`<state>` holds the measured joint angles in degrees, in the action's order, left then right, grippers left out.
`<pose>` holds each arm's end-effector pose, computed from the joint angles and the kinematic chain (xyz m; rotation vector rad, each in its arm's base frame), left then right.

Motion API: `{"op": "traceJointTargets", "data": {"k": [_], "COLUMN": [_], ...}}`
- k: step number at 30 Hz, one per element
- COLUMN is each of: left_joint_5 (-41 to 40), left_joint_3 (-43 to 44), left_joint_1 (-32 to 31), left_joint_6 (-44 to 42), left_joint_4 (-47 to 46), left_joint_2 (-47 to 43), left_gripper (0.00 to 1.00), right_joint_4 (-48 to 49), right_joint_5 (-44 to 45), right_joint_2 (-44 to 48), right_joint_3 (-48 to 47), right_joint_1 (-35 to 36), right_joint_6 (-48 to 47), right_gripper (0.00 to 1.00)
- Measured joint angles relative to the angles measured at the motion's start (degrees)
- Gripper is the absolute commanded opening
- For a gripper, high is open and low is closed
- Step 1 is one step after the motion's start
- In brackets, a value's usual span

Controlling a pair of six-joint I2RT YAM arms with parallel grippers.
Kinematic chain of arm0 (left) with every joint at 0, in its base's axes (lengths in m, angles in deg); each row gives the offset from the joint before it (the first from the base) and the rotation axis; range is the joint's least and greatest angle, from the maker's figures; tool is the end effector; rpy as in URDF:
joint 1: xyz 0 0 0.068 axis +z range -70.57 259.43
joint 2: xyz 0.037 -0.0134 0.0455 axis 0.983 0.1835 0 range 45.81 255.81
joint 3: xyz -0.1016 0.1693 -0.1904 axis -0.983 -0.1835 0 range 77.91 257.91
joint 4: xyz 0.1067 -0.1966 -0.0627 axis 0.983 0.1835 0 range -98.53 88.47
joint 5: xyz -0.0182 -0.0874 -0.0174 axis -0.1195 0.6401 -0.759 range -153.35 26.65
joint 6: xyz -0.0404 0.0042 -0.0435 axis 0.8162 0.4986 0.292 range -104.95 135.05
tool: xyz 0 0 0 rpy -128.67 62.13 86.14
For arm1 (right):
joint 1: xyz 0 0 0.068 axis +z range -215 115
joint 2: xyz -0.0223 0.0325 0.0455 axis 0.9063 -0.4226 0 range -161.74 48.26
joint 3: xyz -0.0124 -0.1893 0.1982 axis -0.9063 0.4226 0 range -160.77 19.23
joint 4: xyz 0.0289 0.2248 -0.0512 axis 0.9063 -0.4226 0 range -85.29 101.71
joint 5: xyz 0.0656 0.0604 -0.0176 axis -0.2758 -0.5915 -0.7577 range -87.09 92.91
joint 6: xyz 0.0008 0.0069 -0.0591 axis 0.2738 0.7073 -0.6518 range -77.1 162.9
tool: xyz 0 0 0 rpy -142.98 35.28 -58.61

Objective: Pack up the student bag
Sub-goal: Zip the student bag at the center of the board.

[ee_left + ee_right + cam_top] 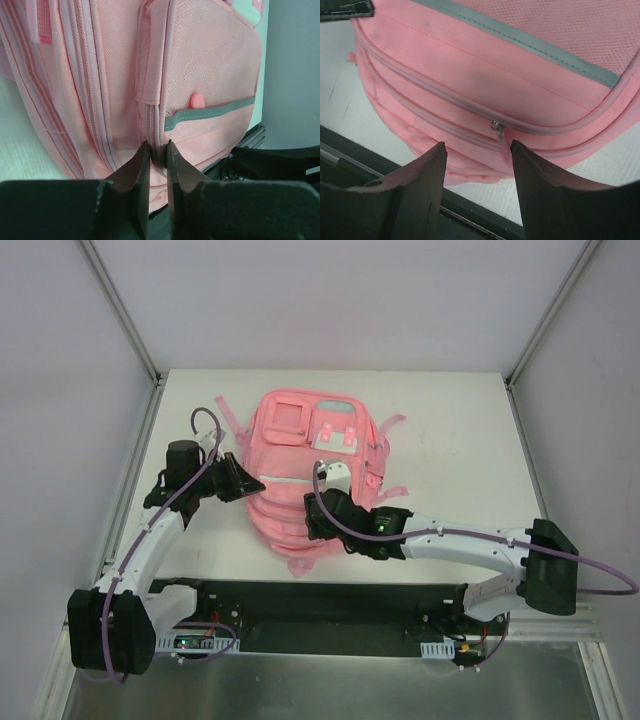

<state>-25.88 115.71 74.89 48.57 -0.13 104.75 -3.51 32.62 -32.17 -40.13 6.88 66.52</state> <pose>0.1956 -0.0421 0.2663 -0.1241 2.1463 -1.0771 0.1098 0.2661 0.2884 -0.6068 2.0510 0.4165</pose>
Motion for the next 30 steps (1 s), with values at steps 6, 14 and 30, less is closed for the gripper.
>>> {"op": "traceJointTargets", "data": {"k": [6,14,30], "left_joint_5": [0.0,0.5,4.0], "left_joint_3": [0.0,0.1,0.9], "left_joint_1": [0.0,0.0,-0.3], "left_joint_6": [0.0,0.0,0.0], "left_joint_4": [0.0,-0.2,-1.1], "left_joint_2": [0.0,1.2,1.6], "left_gripper": [0.0,0.0,0.0], "right_joint_4": [-2.2,-0.4,4.2], "right_joint_5": [1.9,-0.7,-5.9], "right_joint_2": [-0.1,1.4,5.0], "right_joint_3": [0.0,2.5,8.6], "right_joint_1": [-1.6,-2.9,-9.5], "right_joint_6": [0.7,1.0,-5.4], "right_gripper": [0.57,0.5,0.01]}}
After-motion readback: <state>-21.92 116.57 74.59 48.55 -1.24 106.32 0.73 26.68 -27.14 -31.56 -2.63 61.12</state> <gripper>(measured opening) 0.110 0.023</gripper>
